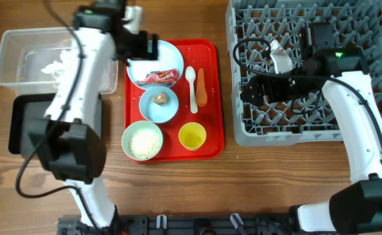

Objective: Sort waste into correct bins and load items into the dishwasher rack
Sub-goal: 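Grasp the red snack wrapper with the left gripper, drop it in the clear bin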

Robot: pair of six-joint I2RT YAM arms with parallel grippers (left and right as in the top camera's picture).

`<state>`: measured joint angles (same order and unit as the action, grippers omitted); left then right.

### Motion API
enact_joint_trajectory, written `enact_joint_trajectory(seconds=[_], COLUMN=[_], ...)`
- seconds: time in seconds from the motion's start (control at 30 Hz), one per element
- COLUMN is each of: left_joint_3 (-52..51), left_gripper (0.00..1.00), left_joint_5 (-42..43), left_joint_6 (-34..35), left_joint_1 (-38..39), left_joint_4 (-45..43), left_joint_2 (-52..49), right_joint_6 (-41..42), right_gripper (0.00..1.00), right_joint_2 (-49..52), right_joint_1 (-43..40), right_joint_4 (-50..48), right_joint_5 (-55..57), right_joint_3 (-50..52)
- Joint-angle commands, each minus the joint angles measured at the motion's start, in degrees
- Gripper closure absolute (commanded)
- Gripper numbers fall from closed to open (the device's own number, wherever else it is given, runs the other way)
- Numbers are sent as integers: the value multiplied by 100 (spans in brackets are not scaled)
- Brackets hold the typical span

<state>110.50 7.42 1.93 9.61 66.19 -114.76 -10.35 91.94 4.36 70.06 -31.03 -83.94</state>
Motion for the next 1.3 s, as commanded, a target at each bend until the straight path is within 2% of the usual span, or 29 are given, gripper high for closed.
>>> enact_joint_trajectory(seconds=[0.0,0.03,0.17,0.23,0.6,0.67,0.7,0.73,0.77,0.8,1.07,1.1,1.2,1.23,1.27], left_joint_3=[-254,-260,-260,-260,-260,-260,-262,-260,-262,-262,-260,-260,-260,-260,-260], left_gripper=[0,0,0,0,0,6,21,28,35,37,31,23,14,14,19], left_joint_5=[-85,-87,-79,11,66,63,46,44,44,44,-188,-181,-195,-192,-190], left_joint_6=[-435,-684,-839,-1215,-1224,-1224,-1224,-1224,-1222,-1222,-1220,-1222,-1272,-1272,-1270], left_joint_1=[308,378,376,407,407,407,407,407,407,407,407,431,455,448,448], left_joint_4=[-256,-354,-968,-1029,-1204,-1335,-1423,-1497,-1587,-1685,-1860,-1729,-1377,-1338,-1296], left_joint_2=[-459,-658,-1309,-1532,-2179,-2210,-2210,-2210,-2210,-2210,-2210,-2210,-2210,-2210,-2210], right_joint_6=[39,37,37,39,24,28,26,26,26,26,24,28,26,26,26], right_gripper=[2,2,1,2,1,1,1,1,1,1,1,1,1,1,1], right_joint_2=[52,52,52,52,52,52,52,52,52,52,52,52,52,52,52], right_joint_1=[13,13,13,13,13,13,13,13,13,13,13,13,13,13,13], right_joint_4=[-11,-13,-11,-11,-15,-13,-13,-13,-13,-13,-20,-11,-13,-13,-13], right_joint_5=[13,13,13,13,15,15,15,13,13,15,144,144,144,142,144], right_joint_3=[-57,-57,-57,-57,-57,-57,-57,-57,-57,-57,-57,-57,-57,-57,-57])
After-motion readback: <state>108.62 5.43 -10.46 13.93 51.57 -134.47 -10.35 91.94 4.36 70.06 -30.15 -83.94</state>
